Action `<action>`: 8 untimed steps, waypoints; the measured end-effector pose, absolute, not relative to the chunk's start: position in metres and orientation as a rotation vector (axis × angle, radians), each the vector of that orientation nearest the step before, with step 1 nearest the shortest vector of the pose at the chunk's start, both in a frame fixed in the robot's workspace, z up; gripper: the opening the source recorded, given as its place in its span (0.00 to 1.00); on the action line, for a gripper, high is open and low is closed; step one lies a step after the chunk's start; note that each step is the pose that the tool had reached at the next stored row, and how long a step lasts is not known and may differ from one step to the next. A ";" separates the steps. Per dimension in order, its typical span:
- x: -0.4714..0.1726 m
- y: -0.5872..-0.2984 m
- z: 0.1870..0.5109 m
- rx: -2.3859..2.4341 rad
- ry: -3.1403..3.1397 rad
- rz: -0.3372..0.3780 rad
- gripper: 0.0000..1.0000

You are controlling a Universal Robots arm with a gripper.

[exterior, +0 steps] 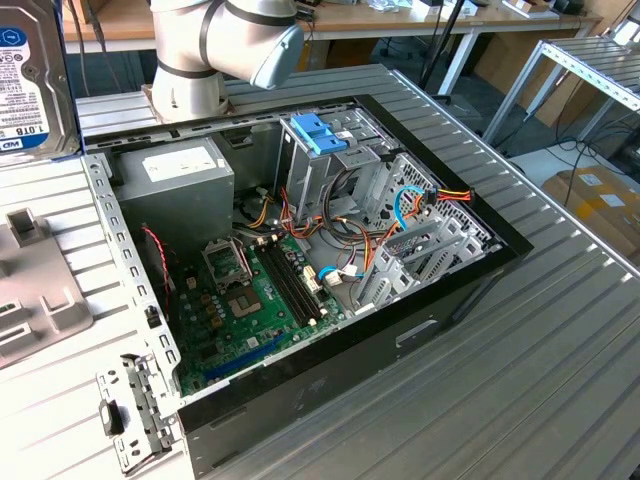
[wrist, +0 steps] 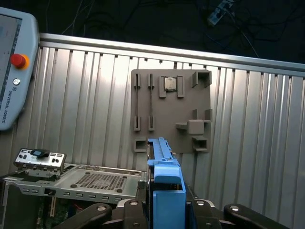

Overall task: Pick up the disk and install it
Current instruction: 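Pick up the disk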

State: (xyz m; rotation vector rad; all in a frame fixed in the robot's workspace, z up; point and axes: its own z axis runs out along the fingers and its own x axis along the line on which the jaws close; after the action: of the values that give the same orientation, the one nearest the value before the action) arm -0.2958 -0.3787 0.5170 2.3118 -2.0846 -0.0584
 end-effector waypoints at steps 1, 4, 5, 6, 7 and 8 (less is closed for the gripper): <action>-0.296 -0.379 0.517 2.312 -2.085 -0.058 0.37; -0.295 -0.380 0.517 2.312 -2.085 -0.058 0.37; -0.295 -0.380 0.517 2.312 -2.085 -0.058 0.37; -0.294 -0.381 0.517 2.312 -2.085 -0.058 0.37; -0.294 -0.381 0.517 2.312 -2.085 -0.058 0.37; -0.294 -0.382 0.517 2.312 -2.085 -0.058 0.37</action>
State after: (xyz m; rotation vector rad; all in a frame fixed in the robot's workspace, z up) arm -0.2935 -0.3817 0.5167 2.3119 -2.0846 -0.0585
